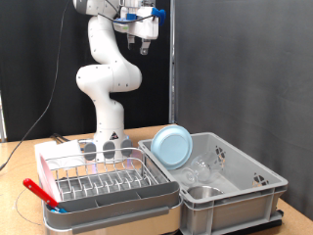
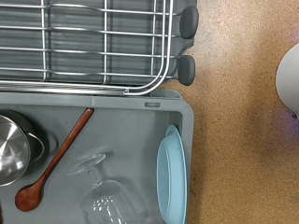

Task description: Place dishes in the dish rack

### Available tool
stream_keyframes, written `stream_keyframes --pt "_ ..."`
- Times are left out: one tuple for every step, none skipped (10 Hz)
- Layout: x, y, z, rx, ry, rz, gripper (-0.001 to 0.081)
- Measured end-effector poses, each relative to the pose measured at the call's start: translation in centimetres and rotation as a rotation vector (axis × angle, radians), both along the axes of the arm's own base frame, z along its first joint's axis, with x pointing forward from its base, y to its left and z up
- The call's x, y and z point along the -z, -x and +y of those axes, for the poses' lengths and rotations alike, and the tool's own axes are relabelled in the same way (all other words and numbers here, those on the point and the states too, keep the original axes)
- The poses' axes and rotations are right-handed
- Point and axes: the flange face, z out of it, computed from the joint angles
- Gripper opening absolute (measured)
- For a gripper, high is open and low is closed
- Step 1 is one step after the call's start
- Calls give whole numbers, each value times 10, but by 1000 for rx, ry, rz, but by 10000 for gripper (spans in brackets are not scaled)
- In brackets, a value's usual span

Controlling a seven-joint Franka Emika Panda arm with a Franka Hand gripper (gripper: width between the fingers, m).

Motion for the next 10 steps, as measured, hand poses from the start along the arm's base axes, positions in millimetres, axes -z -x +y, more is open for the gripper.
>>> stream_keyframes --pt "0 -1 1 -33 0 -5 806" --pt "-1 -5 8 -134 -7 -25 806" --pt "-1 -10 19 -255 -16 -36 806" --pt "-2 -16 34 -383 -16 -43 806" --pt "-2 -24 49 -506 -10 -53 806" --pt "-1 -32 57 -615 -3 -55 806" --pt "-1 -31 56 -572 -9 -56 806" --pt "-1 -31 57 -603 -41 -66 806" --pt "-2 -29 61 -710 -87 -88 806" --pt "-2 -27 69 -830 -110 -96 806"
